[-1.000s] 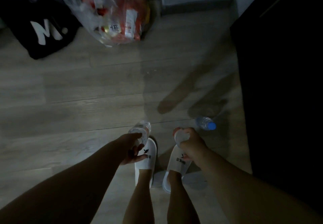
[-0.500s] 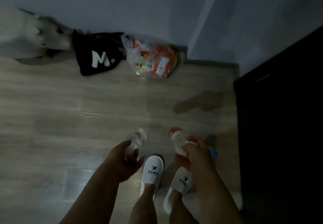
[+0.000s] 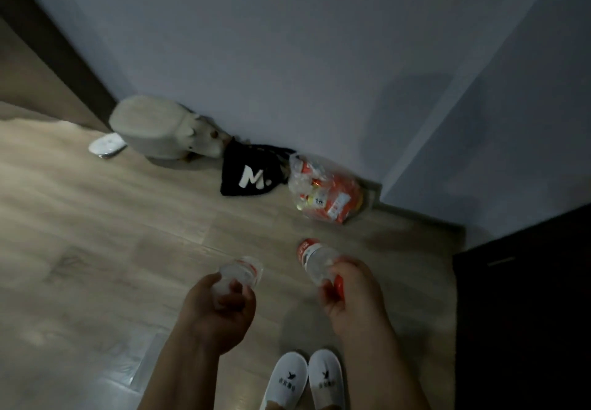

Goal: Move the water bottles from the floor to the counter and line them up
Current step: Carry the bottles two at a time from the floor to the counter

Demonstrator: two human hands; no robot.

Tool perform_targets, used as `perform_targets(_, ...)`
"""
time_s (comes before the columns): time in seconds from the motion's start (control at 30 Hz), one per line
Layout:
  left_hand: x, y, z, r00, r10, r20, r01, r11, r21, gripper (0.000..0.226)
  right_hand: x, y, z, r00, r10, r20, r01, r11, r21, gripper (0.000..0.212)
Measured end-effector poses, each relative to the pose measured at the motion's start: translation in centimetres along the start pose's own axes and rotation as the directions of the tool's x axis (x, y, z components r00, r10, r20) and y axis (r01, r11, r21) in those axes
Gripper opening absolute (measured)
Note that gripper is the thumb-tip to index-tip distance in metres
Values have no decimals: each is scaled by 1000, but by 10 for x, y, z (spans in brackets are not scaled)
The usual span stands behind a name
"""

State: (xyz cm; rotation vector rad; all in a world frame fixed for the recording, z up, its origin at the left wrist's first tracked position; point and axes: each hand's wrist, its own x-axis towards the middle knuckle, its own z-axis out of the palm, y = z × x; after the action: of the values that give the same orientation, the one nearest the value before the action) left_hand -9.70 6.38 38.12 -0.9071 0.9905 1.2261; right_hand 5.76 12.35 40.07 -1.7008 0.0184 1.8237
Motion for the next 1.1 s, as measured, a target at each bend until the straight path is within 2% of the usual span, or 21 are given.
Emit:
perform_targets(0.27,-66,-7,23,983,152,101,-127,967,-223,28,-46,-41,28,960,-93,265,150,968,-203,25)
perform_targets(0.37,-93,-5,24,965,210,157,-162,948,-273,11,-58,-46,37,932,-86,351,192,940,-282,26)
perform_targets(0.6,-132,13,6,922,357,149,-268,868,-417,21,-79,-36,72,879,-49,475,278,862,-424,26)
perform_targets(0.73,-148,46,-14,896,421,140,-299,806,-511,27,-91,-15,109,850,-21,527,316,820,-477,25)
perform_targets(0.87,-164,92,-41,867,484,118,-331,737,-589,10,-102,20,162,817,-8,577,361,787,-501,23)
perform_targets(1.1,-199,197,-98,843,528,97,-338,663,-668,36,-141,112,269,767,71,638,361,774,-520,25)
